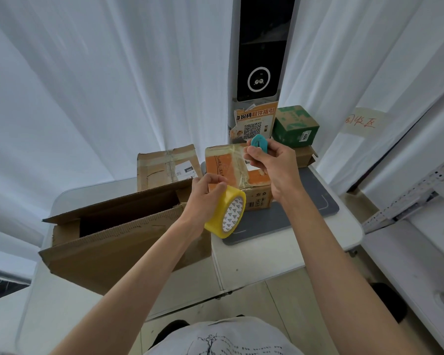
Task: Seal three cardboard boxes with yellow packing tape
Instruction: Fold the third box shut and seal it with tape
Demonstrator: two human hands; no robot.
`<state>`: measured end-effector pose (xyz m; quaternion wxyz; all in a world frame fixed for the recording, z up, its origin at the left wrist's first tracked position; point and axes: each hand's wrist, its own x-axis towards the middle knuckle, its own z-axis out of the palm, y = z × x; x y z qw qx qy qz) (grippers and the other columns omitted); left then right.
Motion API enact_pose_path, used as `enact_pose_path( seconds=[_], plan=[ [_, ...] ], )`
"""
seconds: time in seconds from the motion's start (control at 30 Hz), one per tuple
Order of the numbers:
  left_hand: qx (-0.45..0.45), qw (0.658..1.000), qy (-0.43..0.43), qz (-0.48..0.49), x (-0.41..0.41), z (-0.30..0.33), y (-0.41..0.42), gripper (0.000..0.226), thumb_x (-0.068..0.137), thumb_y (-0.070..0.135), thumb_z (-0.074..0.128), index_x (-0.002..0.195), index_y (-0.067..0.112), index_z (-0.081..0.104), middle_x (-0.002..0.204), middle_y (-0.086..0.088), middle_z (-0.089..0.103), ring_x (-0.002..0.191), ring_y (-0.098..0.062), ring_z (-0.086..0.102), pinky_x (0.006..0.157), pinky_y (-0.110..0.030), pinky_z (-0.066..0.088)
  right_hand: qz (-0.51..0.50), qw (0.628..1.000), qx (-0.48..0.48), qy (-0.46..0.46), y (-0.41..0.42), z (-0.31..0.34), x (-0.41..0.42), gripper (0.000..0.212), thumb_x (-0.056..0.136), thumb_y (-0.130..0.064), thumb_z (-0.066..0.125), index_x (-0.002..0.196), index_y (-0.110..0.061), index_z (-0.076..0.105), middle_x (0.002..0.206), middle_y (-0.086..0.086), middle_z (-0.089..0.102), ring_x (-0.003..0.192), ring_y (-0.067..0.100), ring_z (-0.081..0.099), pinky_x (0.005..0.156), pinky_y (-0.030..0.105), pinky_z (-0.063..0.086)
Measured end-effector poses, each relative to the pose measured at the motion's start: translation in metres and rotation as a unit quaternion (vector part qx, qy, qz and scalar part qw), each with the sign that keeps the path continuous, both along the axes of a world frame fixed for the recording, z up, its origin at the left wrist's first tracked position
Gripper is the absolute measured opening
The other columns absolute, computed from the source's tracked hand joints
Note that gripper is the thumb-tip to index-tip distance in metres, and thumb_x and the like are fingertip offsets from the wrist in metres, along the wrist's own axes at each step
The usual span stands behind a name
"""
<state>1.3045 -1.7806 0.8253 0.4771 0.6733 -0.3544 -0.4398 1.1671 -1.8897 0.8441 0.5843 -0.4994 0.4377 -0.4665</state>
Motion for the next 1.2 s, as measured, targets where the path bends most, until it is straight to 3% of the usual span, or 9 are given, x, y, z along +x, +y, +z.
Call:
enact_pose_path(
  seconds=[0.1,0.3,0.4,0.53,0.73,0.87,1.03,1.2],
  plan=[
    [-0.021,1.000,-0.002,-0.002,-0.003,0.001,-0.001,0.014,0.103,0.021,0.055,0.111,0.031,0.060,0.128,0.006,0.053,0.118,-0.024,0.055,0.104,-0.049,0.050,-0.009,0.999,-0.034,0.004,0.003,0.008,0.003,0.029,0.085,-0.008,0.080,0.113,-0.004,0.073,0.098,0.007,0.075,0.082,0.016,0.074,0.075,0.024,0.059],
    [-0.097,0.987,-0.044,-0.119,0.002,0.013,0.000,0.054,0.104,0.007,0.050,0.144,0.041,0.034,0.120,0.015,0.059,0.107,-0.005,0.060,0.093,-0.030,0.053,-0.005,0.997,-0.081,0.002,0.007,0.016,0.004,0.022,0.085,-0.009,0.080,0.106,-0.006,0.075,0.083,0.000,0.073,0.076,0.011,0.071,0.076,0.021,0.056],
    [-0.082,0.979,-0.056,-0.178,0.007,0.018,0.001,0.063,0.106,0.008,0.048,0.152,0.043,0.024,0.120,0.010,0.057,0.107,-0.010,0.059,0.083,-0.026,0.051,0.001,0.996,-0.087,0.011,0.007,0.018,0.002,0.025,0.085,-0.010,0.080,0.109,-0.004,0.074,0.082,-0.001,0.074,0.076,0.012,0.072,0.078,0.023,0.057],
    [-0.068,0.968,-0.075,-0.228,0.010,0.026,0.001,0.065,0.105,0.006,0.049,0.152,0.043,0.025,0.116,0.003,0.055,0.096,-0.006,0.056,0.071,-0.020,0.049,0.017,0.996,-0.091,0.014,0.010,0.019,0.000,0.021,0.086,-0.010,0.080,0.106,-0.010,0.074,0.081,-0.003,0.073,0.078,0.011,0.072,0.078,0.022,0.058],
    [-0.060,0.965,-0.043,-0.252,0.014,0.030,0.003,0.068,0.104,0.006,0.052,0.148,0.051,0.027,0.118,-0.006,0.056,0.105,-0.022,0.063,0.088,-0.040,0.058,0.025,0.995,-0.089,0.026,0.012,0.020,-0.003,0.030,0.086,-0.010,0.079,0.115,-0.004,0.072,0.094,0.007,0.074,0.081,0.013,0.073,0.075,0.020,0.056],
    [-0.062,0.961,-0.039,-0.266,0.014,0.030,0.004,0.068,0.104,0.007,0.052,0.145,0.056,0.027,0.114,-0.004,0.055,0.102,-0.019,0.063,0.081,-0.034,0.060,0.033,0.995,-0.082,0.047,0.013,0.018,-0.004,0.034,0.088,-0.013,0.077,0.121,-0.005,0.070,0.101,0.009,0.075,0.083,0.015,0.075,0.076,0.022,0.058],
    [-0.065,0.962,-0.006,-0.266,0.017,0.024,0.005,0.071,0.104,0.005,0.052,0.142,0.062,0.032,0.115,-0.001,0.055,0.101,-0.016,0.064,0.083,-0.036,0.059,0.039,0.995,-0.081,0.045,0.016,0.018,-0.005,0.025,0.089,-0.013,0.076,0.113,-0.014,0.070,0.091,-0.002,0.075,0.079,0.011,0.074,0.075,0.023,0.060],
    [-0.047,0.966,0.038,-0.253,0.017,0.018,0.006,0.071,0.104,0.004,0.052,0.146,0.058,0.033,0.116,0.000,0.056,0.112,-0.023,0.062,0.082,-0.037,0.060,0.047,0.996,-0.064,0.034,0.016,0.014,-0.005,0.032,0.089,-0.012,0.075,0.120,-0.003,0.070,0.095,0.005,0.077,0.082,0.014,0.075,0.079,0.027,0.061]
  ],
)
